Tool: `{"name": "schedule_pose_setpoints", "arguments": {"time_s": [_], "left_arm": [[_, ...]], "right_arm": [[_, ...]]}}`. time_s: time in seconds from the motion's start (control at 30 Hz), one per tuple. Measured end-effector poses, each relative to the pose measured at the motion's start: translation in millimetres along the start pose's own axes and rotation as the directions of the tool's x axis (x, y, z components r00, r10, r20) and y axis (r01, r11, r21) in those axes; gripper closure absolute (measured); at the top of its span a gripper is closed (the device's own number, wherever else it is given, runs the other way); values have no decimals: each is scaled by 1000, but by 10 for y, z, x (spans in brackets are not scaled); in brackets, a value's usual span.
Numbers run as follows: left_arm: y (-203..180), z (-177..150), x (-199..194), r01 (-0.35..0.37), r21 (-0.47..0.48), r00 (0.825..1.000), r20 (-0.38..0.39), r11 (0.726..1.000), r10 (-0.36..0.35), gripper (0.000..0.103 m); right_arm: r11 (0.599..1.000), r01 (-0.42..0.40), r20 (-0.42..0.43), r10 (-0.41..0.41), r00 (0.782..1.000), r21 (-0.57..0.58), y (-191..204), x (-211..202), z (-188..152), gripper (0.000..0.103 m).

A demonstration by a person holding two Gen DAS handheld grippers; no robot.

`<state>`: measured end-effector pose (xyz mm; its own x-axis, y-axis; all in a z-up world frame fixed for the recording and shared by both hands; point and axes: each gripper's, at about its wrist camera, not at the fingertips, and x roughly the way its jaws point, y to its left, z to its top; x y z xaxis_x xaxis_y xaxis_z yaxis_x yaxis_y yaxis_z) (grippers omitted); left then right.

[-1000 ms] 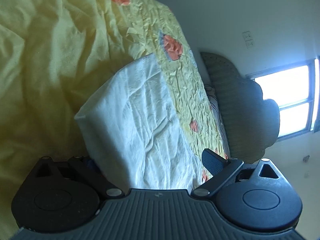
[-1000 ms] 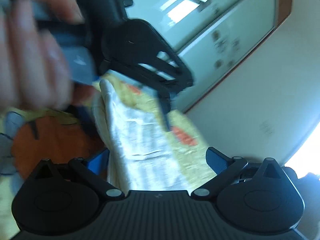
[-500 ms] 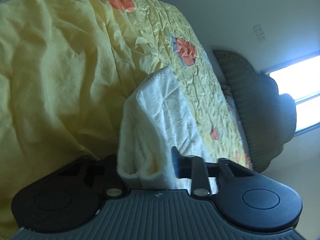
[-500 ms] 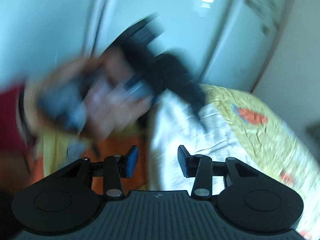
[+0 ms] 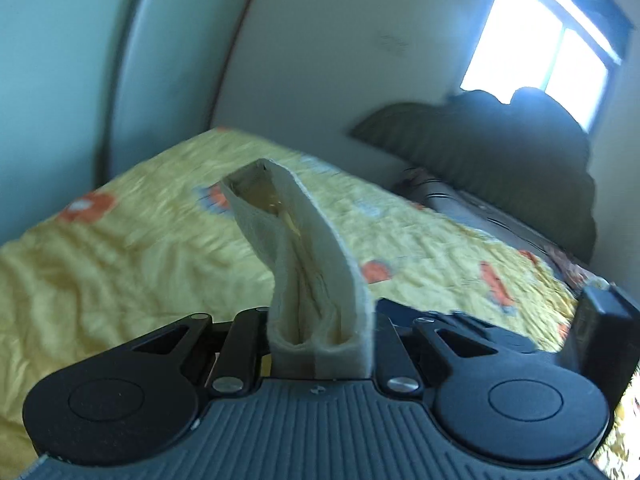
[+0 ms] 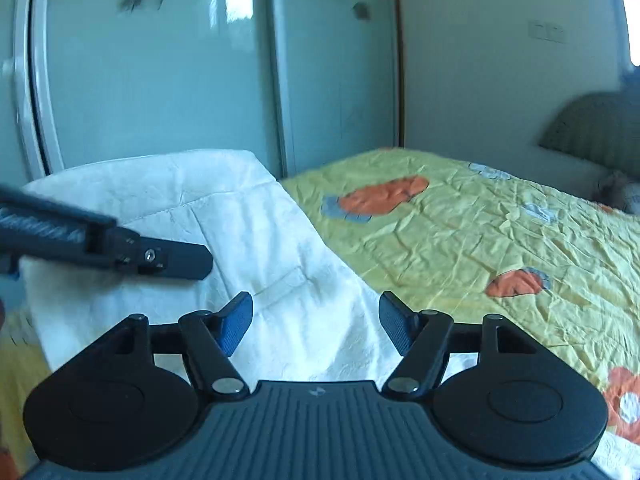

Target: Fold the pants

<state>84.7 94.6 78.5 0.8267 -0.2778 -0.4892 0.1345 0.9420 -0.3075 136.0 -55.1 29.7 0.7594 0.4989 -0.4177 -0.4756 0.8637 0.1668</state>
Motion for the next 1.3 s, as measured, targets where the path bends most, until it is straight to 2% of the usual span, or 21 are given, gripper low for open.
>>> {"name": "schedule_pose_setpoints", "arguments": {"time_s": [0.13, 0.27, 0.37, 0.5, 0.63, 0.87, 1.17, 1.23, 1.3], "left_arm": [[-629, -69, -31, 37, 111, 998, 38, 993, -41, 90], [-1140, -164, 16, 154, 165, 987, 9, 974, -158, 90], [-1524, -291, 106, 241, 197, 970, -43, 950, -237, 87], [-1963, -564, 235, 316, 247, 948, -113, 916, -297, 84], [-2273, -868, 393, 354, 293, 933, -174, 888, -314, 80], [-2560, -1275, 508, 377, 331, 919, -246, 865, -307, 79], [-2752, -1442, 617, 403, 356, 907, -279, 843, -315, 78], [-2783, -1490, 705, 416, 346, 897, -306, 841, -318, 73], [-2783, -1532, 854, 427, 305, 879, -359, 851, -313, 72]], "right_arm": [[996, 26, 88, -33, 996, 81, -289, -443, -7, 34], [983, 78, 152, -104, 983, 167, -656, -990, -161, 34], [962, 138, 165, -180, 970, 236, -1012, -1297, -326, 34], [930, 219, 133, -266, 955, 294, -1341, -1678, -592, 34], [901, 289, 75, -329, 941, 325, -1605, -1918, -872, 34], [860, 364, -14, -384, 923, 358, -1801, -2070, -1281, 34], [829, 419, -55, -430, 901, 370, -1878, -2182, -1456, 34], [816, 442, -86, -444, 892, 373, -1903, -2188, -1482, 34], [810, 464, -132, -448, 884, 358, -1935, -2197, -1533, 34]]}}
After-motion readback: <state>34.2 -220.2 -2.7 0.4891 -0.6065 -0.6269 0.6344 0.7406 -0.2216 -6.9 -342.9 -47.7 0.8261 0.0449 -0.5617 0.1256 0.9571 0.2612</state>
